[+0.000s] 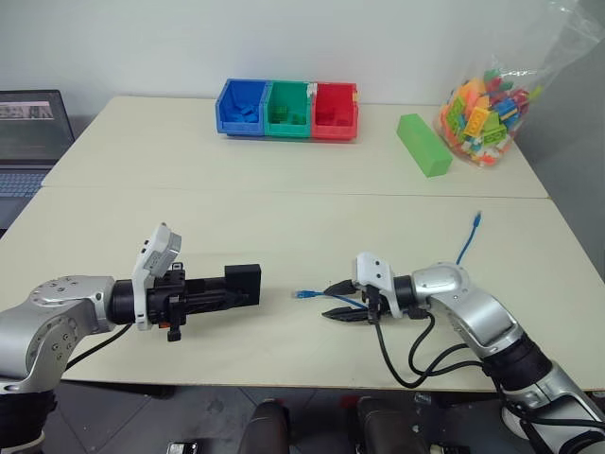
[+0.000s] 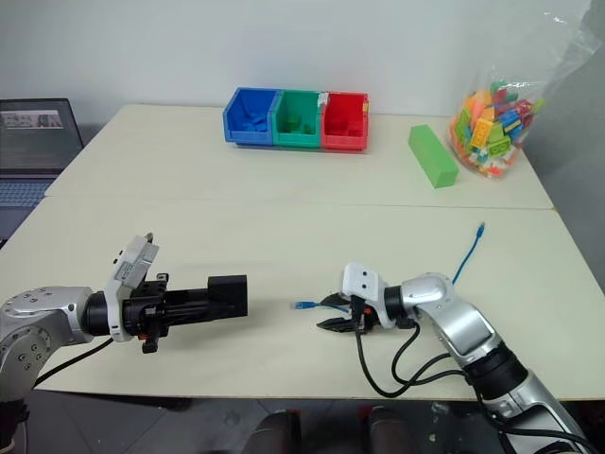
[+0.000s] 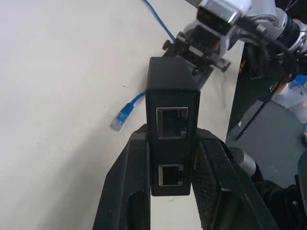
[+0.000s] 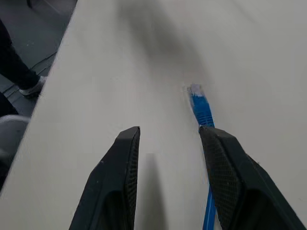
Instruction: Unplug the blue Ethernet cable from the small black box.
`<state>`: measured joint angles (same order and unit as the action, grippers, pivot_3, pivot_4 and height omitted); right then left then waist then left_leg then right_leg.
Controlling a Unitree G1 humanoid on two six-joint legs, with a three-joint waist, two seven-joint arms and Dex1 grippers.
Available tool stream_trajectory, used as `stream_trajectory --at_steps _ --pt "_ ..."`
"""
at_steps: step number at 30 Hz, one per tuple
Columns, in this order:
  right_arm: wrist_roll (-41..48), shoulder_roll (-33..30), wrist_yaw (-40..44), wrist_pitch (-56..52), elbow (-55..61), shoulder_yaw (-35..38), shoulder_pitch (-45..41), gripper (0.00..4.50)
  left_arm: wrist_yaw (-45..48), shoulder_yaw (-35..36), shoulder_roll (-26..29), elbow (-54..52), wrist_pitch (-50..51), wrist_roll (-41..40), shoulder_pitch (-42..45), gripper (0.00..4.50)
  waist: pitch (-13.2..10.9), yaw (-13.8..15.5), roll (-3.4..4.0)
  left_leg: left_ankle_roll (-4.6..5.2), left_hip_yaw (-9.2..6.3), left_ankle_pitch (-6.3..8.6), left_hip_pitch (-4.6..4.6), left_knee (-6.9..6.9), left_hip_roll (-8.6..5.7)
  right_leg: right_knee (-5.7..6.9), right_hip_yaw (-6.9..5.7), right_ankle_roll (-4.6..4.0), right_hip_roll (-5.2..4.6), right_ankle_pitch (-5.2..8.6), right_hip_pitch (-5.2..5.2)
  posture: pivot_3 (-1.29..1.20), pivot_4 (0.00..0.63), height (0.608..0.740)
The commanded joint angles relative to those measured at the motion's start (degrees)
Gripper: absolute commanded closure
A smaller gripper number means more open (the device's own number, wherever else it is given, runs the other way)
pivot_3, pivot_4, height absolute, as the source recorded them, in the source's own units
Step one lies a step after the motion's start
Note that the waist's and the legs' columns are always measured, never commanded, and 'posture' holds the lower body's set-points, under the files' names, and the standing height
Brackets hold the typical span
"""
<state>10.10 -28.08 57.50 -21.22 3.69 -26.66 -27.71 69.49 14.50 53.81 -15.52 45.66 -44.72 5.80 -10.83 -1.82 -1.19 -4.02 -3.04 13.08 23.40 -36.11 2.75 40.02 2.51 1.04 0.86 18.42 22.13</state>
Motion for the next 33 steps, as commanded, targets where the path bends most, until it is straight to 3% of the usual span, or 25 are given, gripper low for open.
stream_trajectory --at_steps 1,12,19,21,23,28,33 --pt "-3.82 1.44 -2.21 3.16 -2.27 -0.43 -1.38 2.46 -0.28 1.19 0.39 -2.05 -0.98 -0.64 0.19 3.71 0.0 0.0 0.0 0.0 0.01 0.0 0.0 0.0 0.0 0.0 0.01 0.0 0.0 0.0 0.0 0.0 0.15 0.74" --pt "-8.97 2.44 -3.88 3.5 -4.22 -0.27 -1.3 2.46 -1.51 0.01 -0.51 -1.91 -0.89 -0.96 1.51 3.71 0.01 -0.04 -0.01 -0.01 0.05 0.0 0.02 0.03 0.01 0.01 0.02 -0.25 -0.01 -0.15 0.02 0.0 0.15 0.74" --pt "-9.89 2.21 -3.85 1.37 -3.83 -0.26 -1.36 3.84 -1.46 -0.55 -0.83 -1.48 -1.13 -0.62 2.09 3.71 0.01 -0.04 -0.01 -0.01 0.04 0.0 0.0 0.01 0.0 0.06 0.01 -0.25 -0.01 -0.15 0.01 0.0 0.15 0.74" --pt "-10.16 2.51 -5.07 0.72 -4.1 0.57 -1.74 4.43 -1.54 -0.64 -0.94 -1.35 -1.23 -0.47 2.25 3.71 0.01 -0.05 -0.01 -0.01 0.04 0.0 0.0 0.01 0.0 0.07 0.01 -0.25 -0.01 -0.15 0.01 0.0 0.15 0.74" --pt "-10.31 2.76 -6.12 0.23 -4.24 1.41 -2.09 4.5 -1.62 -0.67 -1.03 -1.25 -1.32 -0.34 2.36 3.71 0.01 -0.04 -0.01 -0.01 0.04 0.0 -0.01 0.01 0.0 0.08 0.01 -0.25 -0.01 -0.15 0.0 0.0 0.15 0.74" --pt "-10.25 3.29 -13.48 -2.4 -8.87 8.36 -4.95 4.5 -2.62 -0.03 -1.78 -0.73 -1.27 -0.47 3.03 3.71 0.01 -0.01 -0.01 -0.01 0.03 0.0 -0.01 0.0 -0.01 0.09 0.01 -0.25 -0.01 -0.15 0.0 0.0 0.15 0.74" --pt "-13.04 5.28 -27.88 1.13 -25.77 15.6 -12.2 4.5 -3.29 -0.77 -2.42 0.5 -1.92 0.29 4.12 3.71 0.01 -0.07 -0.02 -0.01 0.09 0.0 0.01 0.01 -0.04 0.1 0.04 -0.26 -0.03 -0.16 0.04 0.0 0.15 0.74"
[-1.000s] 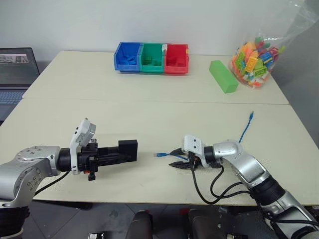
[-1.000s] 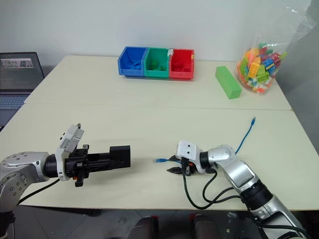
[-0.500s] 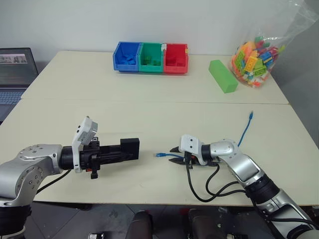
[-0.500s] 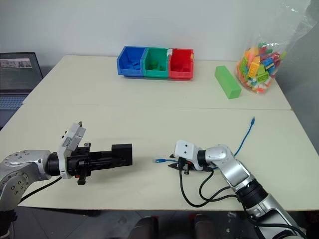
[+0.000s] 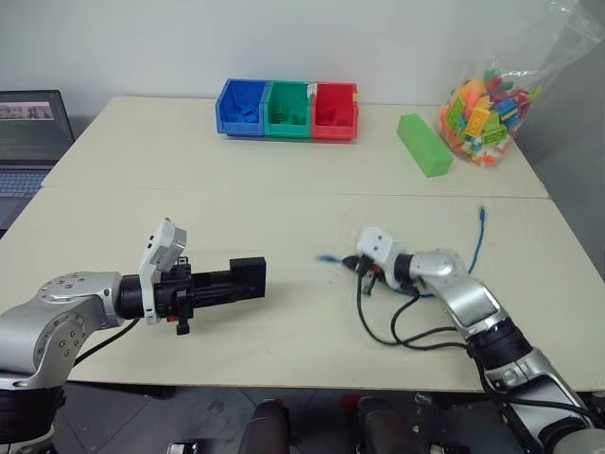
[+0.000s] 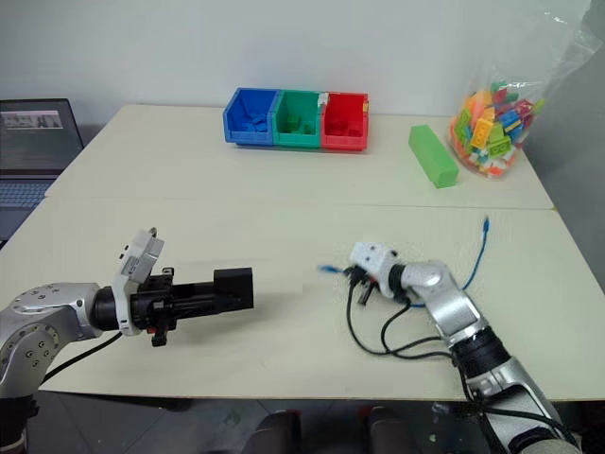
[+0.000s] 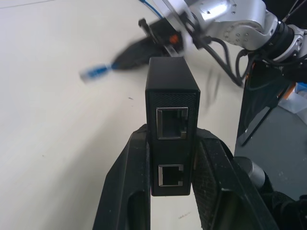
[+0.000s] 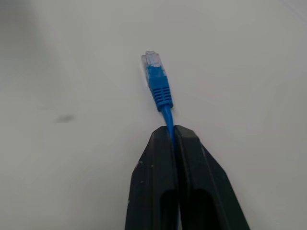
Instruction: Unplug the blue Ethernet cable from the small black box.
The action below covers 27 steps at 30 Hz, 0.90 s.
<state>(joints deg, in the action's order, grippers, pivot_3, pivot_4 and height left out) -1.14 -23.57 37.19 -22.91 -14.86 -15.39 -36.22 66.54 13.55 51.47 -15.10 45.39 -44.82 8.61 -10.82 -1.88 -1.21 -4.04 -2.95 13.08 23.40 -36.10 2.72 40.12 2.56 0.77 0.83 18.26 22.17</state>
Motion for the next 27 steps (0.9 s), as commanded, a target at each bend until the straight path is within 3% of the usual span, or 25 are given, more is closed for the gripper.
stream_trajectory --at_steps 1,10,15,21,27 --pt "-2.29 1.03 -8.82 3.78 -9.37 4.69 -4.65 4.5 -0.38 0.04 -0.19 0.34 -1.78 0.55 1.61 3.71 0.0 -0.03 0.0 0.0 0.0 0.0 0.0 0.0 0.01 0.0 0.0 0.0 0.0 0.0 0.0 0.0 0.15 0.74" --pt "-1.36 3.27 -12.99 6.49 -23.05 8.86 -10.13 4.5 -2.48 -0.95 -1.79 2.5 -4.48 3.36 3.63 3.71 0.0 -0.38 0.0 0.0 0.11 0.0 0.02 0.03 0.0 -0.02 0.1 -0.01 -0.02 0.0 0.02 0.0 0.15 0.74" --pt "1.41 3.17 -8.6 4.86 -15.32 10.59 -8.39 3.32 -6.8 -0.37 -4.28 4.12 -8.31 6.75 4.03 3.71 0.0 -0.37 0.0 0.0 0.07 0.0 0.01 0.01 0.0 0.04 0.07 -0.01 -0.02 0.0 0.01 0.0 0.15 0.74" --pt "6.06 0.25 0.45 1.65 4.78 9.98 -4.74 1.79 -20.39 2.13 -12.11 10.7 -19.37 15.08 7.43 3.71 -0.02 0.0 0.04 0.0 0.05 0.0 0.07 0.0 0.01 0.04 0.04 -0.01 -0.04 0.0 0.06 0.0 0.15 0.74" --pt "10.8 0.86 9.01 -3.88 17.43 4.2 -3.77 1.77 -37.08 4.09 -18.48 25.39 -37.71 27.82 11.21 3.71 0.0 -0.14 0.01 0.01 0.01 0.0 0.04 -0.02 0.04 0.09 0.02 -0.01 -0.04 -0.01 0.05 0.0 0.15 0.74"
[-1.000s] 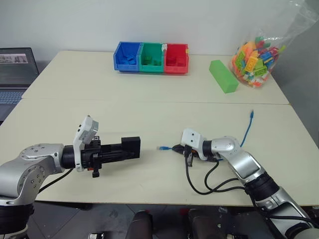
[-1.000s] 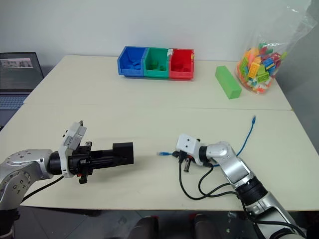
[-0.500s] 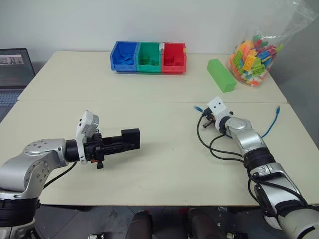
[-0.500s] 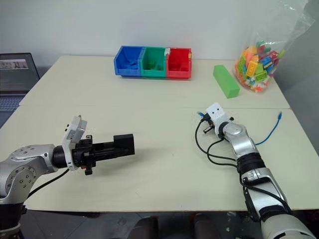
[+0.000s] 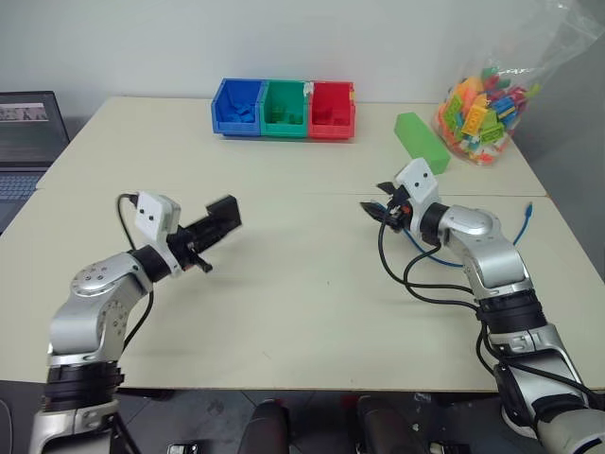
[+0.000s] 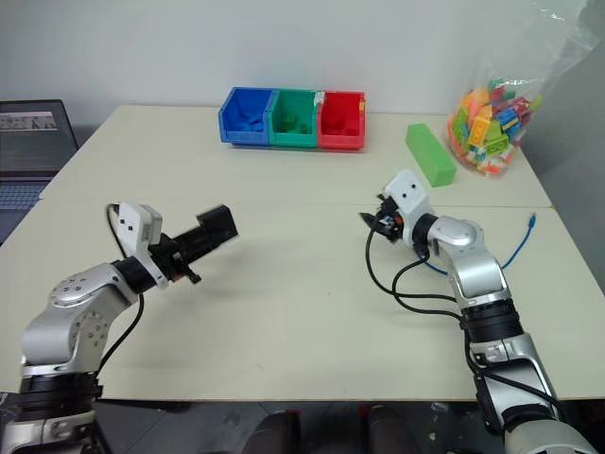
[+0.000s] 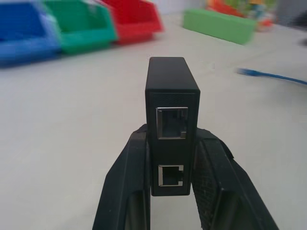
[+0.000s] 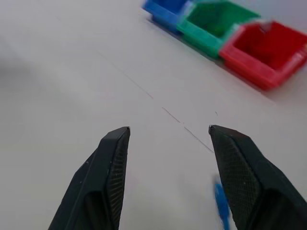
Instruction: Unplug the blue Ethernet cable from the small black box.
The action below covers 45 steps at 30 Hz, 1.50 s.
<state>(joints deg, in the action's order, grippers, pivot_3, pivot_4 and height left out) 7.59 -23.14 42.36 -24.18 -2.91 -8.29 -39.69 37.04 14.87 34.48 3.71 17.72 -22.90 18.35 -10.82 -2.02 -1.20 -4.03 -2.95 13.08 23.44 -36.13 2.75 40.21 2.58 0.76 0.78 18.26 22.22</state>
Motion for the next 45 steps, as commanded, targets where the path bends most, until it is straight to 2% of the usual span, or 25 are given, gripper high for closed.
stream_trajectory --at_steps 1,7,16,17,19,25,29,31,38,41,45 --pt "2.64 0.71 5.02 -3.26 6.32 -4.0 -0.47 1.77 -9.21 3.07 -2.15 9.06 -12.03 6.78 1.9 3.71 0.0 0.03 0.0 0.0 0.0 0.0 -0.01 0.0 -0.02 0.02 -0.01 0.0 0.0 0.0 0.0 0.0 0.15 0.74" --pt "5.78 0.66 12.62 -5.4 10.31 -8.89 -0.58 1.77 -12.31 3.96 -4.74 20.96 -18.62 7.85 3.81 3.71 0.01 0.31 -0.02 0.0 -0.02 0.0 0.05 -0.06 -0.07 0.02 -0.08 0.0 -0.05 0.0 0.0 0.0 0.15 0.74" --pt "5.19 1.15 12.16 -5.4 9.76 -9.49 -1.1 1.77 -12.81 3.64 -5.97 28.79 -20.16 7.64 4.45 3.71 0.04 0.32 -0.06 -0.01 -0.11 0.0 0.07 -0.17 -0.09 0.13 -0.17 0.01 -0.06 -0.01 -0.02 0.0 0.15 0.74" --pt "5.16 1.12 12.08 -5.49 9.87 -9.48 -1.01 1.77 -12.31 3.73 -6.08 28.9 -19.75 7.18 4.34 3.01 0.04 0.3 -0.06 -0.01 -0.11 0.0 0.06 -0.17 -0.09 0.15 -0.17 0.01 -0.06 -0.01 -0.02 0.0 0.15 0.74" --pt "5.13 1.05 11.93 -5.71 10.15 -9.48 -0.82 1.77 -11.7 3.86 -6.14 28.63 -19.48 6.69 3.97 2.73 0.04 0.28 -0.06 -0.01 -0.11 0.0 0.03 -0.17 -0.09 0.2 -0.16 0.01 -0.06 -0.01 -0.02 0.0 0.15 0.74" --pt "5.09 1.19 11.29 -6.29 10.77 -9.37 -0.5 1.77 -11.53 4.16 -6.03 27.37 -19.28 6.48 2.79 1.38 0.04 0.26 -0.06 -0.01 -0.11 -0.01 0.03 -0.2 -0.08 0.23 -0.16 0.01 -0.06 -0.01 -0.01 0.0 0.15 0.74" --pt "5.18 1.31 10.73 -6.63 11.26 -9.53 -0.27 1.77 -11.81 4.32 -5.77 22.88 -18.08 6.37 0.05 0.45 0.04 0.25 -0.06 -0.01 -0.11 -0.01 0.03 -0.2 -0.08 0.23 -0.14 0.01 -0.06 -0.01 -0.01 0.0 0.15 0.74" --pt "5.26 1.28 10.32 -7.13 11.83 -9.5 0.19 1.77 -12.44 5.19 -4.99 16.15 -16.44 6.24 -3.92 0.05 0.04 0.18 -0.06 -0.01 -0.1 -0.01 0.03 -0.2 -0.07 0.24 -0.13 0.01 -0.06 -0.01 -0.01 0.0 0.15 0.74" --pt "6.71 -0.71 9.08 -9.55 13.97 -6.21 2.96 1.77 -12.39 9.83 -1.91 -10.08 -3.19 0.13 -16.84 0.05 0.05 0.17 -0.09 -0.02 -0.16 0.0 0.02 -0.18 0.01 0.24 -0.07 0.0 -0.2 0.0 0.0 0.0 0.15 0.74" --pt "8.19 -3.26 10.06 -10.41 14.59 -3.62 4.0 1.77 -7.22 11.27 2.71 -17.42 1.88 -3.01 -21.54 0.05 0.05 0.29 -0.09 -0.03 -0.24 -0.01 0.01 -0.18 -0.03 0.28 -0.08 0.01 -0.18 0.0 -0.05 0.0 0.15 0.74" --pt "10.46 -8.5 13.79 -9.71 14.27 -0.44 5.15 1.77 -1.74 15.8 9.85 -21.38 8.71 -8.19 -23.76 0.05 0.03 0.3 -0.11 -0.03 -0.17 -0.01 -0.11 -0.19 -0.09 0.24 -0.11 0.03 -0.09 0.01 -0.16 0.0 0.15 0.74"
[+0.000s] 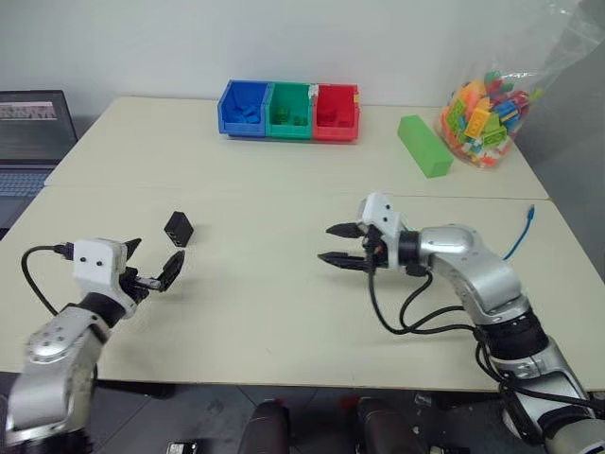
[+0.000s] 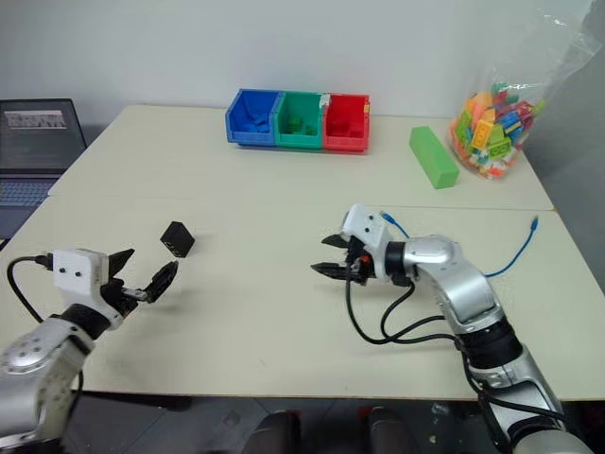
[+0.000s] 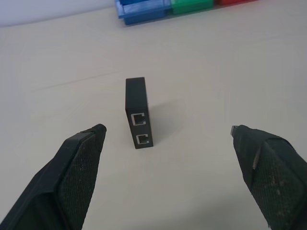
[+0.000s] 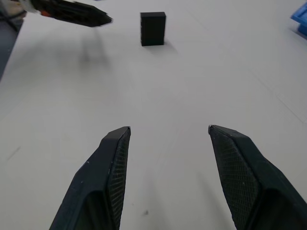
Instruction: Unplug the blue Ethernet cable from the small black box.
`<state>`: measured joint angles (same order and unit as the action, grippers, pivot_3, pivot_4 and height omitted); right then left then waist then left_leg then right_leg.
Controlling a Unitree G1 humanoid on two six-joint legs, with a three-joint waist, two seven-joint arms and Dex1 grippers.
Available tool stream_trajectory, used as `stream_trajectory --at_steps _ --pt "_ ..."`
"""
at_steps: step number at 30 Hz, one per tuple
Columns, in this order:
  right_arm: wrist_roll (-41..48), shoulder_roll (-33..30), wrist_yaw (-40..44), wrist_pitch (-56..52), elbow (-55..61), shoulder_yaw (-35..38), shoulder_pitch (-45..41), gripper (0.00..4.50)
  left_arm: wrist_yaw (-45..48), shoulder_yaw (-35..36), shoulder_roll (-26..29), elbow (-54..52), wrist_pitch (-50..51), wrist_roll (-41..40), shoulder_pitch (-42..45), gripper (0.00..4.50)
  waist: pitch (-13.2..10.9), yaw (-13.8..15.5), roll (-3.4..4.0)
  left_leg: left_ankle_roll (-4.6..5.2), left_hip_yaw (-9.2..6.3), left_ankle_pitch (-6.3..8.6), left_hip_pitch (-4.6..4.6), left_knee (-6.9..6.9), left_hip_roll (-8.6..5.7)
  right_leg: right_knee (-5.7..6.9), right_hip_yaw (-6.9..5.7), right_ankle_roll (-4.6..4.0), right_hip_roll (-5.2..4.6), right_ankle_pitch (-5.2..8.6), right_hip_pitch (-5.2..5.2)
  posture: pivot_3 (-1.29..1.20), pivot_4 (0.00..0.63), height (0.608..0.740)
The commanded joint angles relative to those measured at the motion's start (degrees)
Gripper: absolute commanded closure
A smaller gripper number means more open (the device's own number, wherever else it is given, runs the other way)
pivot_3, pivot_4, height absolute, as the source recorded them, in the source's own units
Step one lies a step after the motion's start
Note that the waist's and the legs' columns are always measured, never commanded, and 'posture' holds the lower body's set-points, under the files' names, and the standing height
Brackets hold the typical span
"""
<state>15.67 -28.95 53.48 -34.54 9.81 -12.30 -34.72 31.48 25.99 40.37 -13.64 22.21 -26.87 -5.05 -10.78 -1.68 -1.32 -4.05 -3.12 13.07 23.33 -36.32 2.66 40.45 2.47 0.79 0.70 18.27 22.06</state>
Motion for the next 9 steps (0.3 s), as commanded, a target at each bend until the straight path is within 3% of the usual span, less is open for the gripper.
stream_trajectory --at_steps 1,5,9 --pt "3.04 -4.0 3.92 0.93 1.24 4.23 0.33 1.77 5.49 5.74 5.65 -4.45 6.13 -5.82 -0.56 0.05 -0.01 -0.15 0.01 0.0 0.05 0.0 -0.03 0.0 0.0 0.0 0.0 0.0 0.01 0.0 0.0 0.0 0.15 0.74" --pt "4.74 -8.74 8.3 1.87 -0.84 6.46 0.13 1.77 12.8 8.95 11.71 -5.63 10.01 -9.93 -1.35 0.05 -0.01 -0.22 0.02 0.01 0.14 0.0 -0.13 0.15 0.06 -0.03 0.06 0.0 0.08 0.03 0.01 0.0 0.15 0.74" --pt "5.24 -10.33 9.75 2.48 -1.81 6.73 -0.08 1.77 15.45 9.35 14.11 -6.06 12.62 -11.29 -1.76 0.05 -0.02 -0.23 0.03 0.01 0.21 0.01 -0.17 0.23 0.07 -0.09 0.11 -0.03 0.09 0.05 0.02 0.0 0.15 0.74"
